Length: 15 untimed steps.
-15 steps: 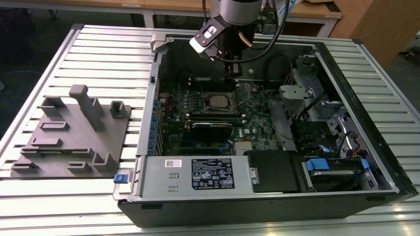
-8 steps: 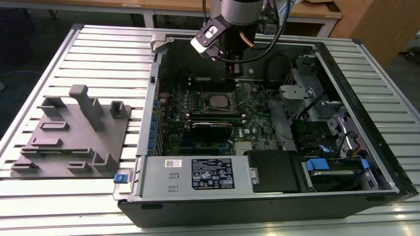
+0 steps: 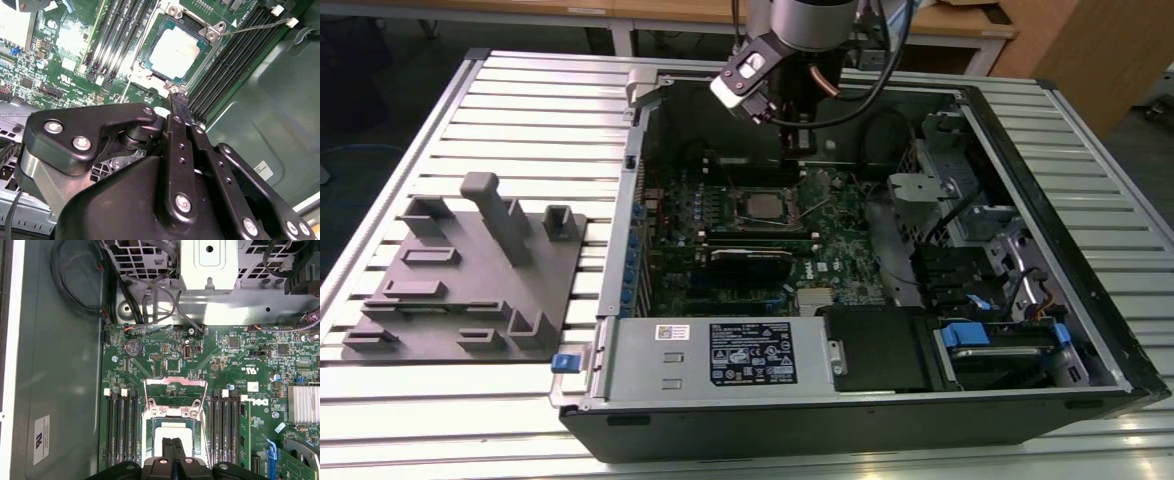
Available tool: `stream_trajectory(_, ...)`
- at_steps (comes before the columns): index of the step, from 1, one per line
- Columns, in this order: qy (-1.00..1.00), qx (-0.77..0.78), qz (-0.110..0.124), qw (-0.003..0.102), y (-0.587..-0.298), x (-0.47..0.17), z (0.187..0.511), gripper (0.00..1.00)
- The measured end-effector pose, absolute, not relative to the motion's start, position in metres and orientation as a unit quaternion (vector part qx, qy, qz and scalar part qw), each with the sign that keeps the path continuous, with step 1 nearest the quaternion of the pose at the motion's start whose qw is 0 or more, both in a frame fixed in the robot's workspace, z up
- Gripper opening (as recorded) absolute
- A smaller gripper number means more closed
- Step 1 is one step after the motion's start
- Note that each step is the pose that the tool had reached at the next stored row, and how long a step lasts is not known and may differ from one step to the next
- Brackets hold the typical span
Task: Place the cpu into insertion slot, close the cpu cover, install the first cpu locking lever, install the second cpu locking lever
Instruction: 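Close the cpu cover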
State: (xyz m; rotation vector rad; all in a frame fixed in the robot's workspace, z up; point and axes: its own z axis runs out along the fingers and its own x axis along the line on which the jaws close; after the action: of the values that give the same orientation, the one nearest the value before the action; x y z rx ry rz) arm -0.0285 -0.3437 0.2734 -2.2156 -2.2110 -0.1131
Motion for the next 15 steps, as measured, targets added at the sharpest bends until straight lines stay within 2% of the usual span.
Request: stream_trajectory(15, -0.706, -0.708, -0.033, 0.008, -0.3437, -0.024, 0.2734, 0.11)
